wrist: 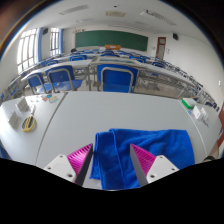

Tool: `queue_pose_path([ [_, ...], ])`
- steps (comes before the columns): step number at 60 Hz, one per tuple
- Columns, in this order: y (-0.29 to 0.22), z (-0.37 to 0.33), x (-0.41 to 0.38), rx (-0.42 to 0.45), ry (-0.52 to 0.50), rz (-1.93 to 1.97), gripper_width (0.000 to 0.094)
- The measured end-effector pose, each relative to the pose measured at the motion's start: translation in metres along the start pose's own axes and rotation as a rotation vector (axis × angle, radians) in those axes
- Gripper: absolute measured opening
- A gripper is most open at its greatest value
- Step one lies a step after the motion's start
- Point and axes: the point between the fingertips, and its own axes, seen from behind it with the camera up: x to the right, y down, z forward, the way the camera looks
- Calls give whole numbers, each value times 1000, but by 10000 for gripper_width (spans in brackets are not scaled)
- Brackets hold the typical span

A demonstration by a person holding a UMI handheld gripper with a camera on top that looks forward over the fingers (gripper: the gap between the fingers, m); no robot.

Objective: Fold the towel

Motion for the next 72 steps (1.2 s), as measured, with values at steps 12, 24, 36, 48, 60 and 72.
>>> queue_pose_path([
  [12,-7,9,6,-9,-36,-126,60],
  [24,-12,7,3,-54,-109,-36,36],
  [36,-82,-54,-59,-3,-384,209,35],
  [48,-102,-64,-13,38,-378,235,50],
  [60,-50,-29,62,-46,-204,131,695],
  [72,-46,-51,101,-11,-96,72,849],
])
